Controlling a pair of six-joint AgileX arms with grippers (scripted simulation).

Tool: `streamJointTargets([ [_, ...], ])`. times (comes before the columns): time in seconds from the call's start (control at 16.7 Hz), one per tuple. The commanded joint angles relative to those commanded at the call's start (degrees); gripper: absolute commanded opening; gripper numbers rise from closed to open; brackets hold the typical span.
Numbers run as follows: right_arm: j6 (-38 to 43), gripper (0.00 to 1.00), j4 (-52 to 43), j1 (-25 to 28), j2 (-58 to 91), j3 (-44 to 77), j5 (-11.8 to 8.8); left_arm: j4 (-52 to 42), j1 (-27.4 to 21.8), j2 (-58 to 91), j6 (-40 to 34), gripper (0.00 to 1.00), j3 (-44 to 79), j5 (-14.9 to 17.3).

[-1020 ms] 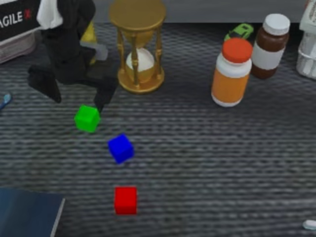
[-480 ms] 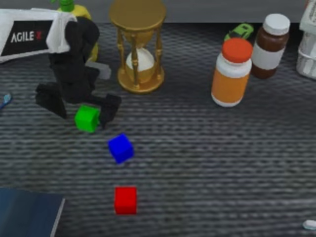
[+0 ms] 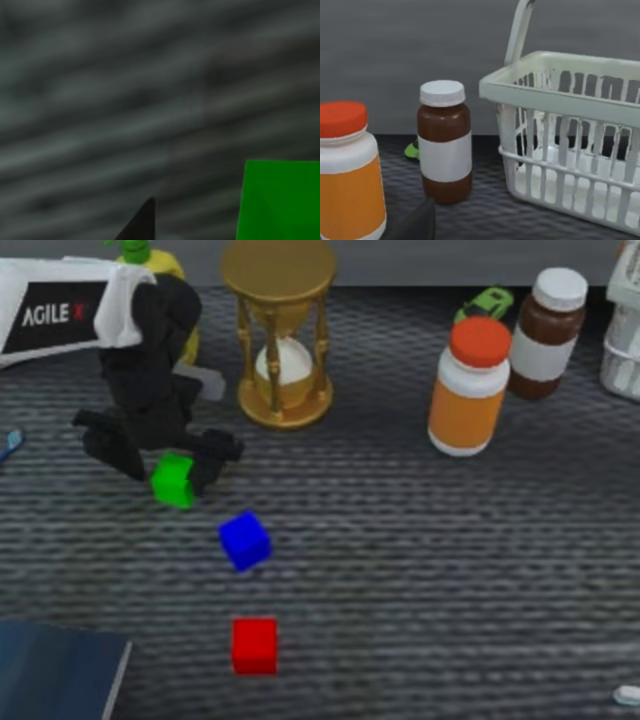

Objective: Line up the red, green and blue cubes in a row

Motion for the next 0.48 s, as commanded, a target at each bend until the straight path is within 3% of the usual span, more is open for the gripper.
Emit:
streamJointTargets([
  [0.36, 0.0, 1.0, 0.0, 0.0, 0.0, 0.0, 0.0, 0.0, 0.0, 0.0, 0.0, 0.02, 0.0, 0.0],
  [0.48, 0.0, 1.0, 0.0, 0.0, 0.0, 0.0, 0.0, 0.0, 0.0, 0.0, 0.0, 0.0, 0.0, 0.0],
])
